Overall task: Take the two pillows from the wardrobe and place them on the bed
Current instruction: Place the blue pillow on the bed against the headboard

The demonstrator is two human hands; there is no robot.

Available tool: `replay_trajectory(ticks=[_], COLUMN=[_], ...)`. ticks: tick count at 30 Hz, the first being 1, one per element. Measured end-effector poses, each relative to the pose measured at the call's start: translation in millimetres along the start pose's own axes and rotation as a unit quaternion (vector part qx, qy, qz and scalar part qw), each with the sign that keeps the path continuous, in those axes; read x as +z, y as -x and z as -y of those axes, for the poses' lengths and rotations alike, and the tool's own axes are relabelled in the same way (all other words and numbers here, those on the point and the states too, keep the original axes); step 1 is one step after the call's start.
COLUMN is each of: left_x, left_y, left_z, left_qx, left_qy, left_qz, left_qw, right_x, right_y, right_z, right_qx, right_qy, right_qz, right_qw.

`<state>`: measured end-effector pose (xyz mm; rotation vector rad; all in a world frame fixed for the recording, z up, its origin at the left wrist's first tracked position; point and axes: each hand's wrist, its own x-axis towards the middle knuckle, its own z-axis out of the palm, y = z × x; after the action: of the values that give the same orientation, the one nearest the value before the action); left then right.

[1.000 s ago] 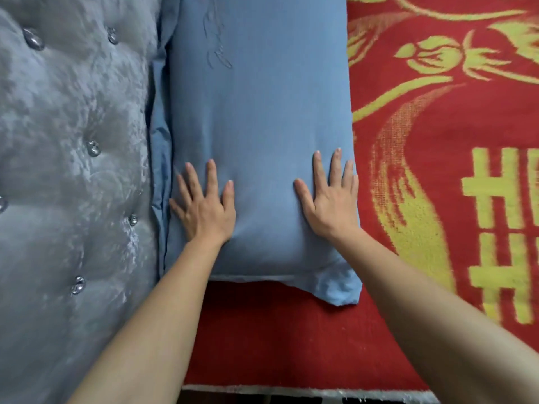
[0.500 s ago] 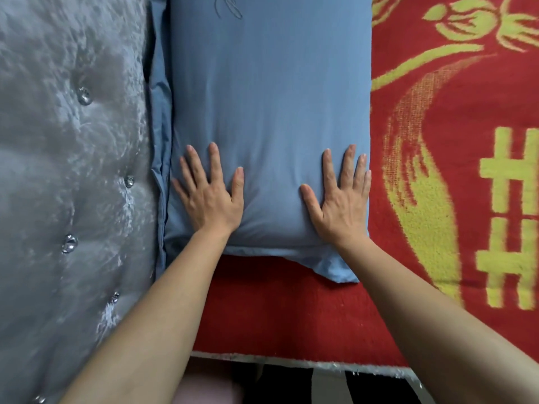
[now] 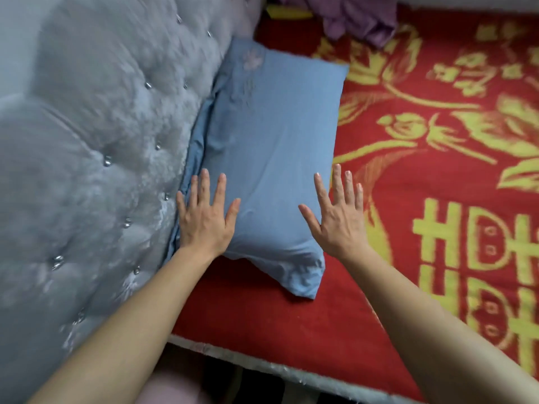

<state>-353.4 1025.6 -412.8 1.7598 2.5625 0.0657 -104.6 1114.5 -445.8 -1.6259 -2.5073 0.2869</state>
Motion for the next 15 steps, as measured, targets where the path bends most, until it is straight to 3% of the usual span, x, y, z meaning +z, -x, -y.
replay_trajectory(ticks=[6,11,15], left_x=[-124.7,-198.4,-250.3], left_y=[84.8,166.2,213.1], left_z=[-46.0,-83.8,-108.3], left_qx=[-0.069,-0.103,-0.138], left_qy=[0.008,0.022,0.055], left_qz=[-0.051,-0.117,-0.179], left_qw=[0.996,0.987,0.972], right_x=[-125.0,-182.7,-231.3], right_y=[27.1,93.6,130.5], right_z=[10.2,12.7,6.9], right_qx=[-0.086,-0.200,-0.233], right_qy=[-0.026,-0.010,-0.014], right_qz=[-0.020,-0.056,-0.099], right_qw=[0.996,0.978,0.967])
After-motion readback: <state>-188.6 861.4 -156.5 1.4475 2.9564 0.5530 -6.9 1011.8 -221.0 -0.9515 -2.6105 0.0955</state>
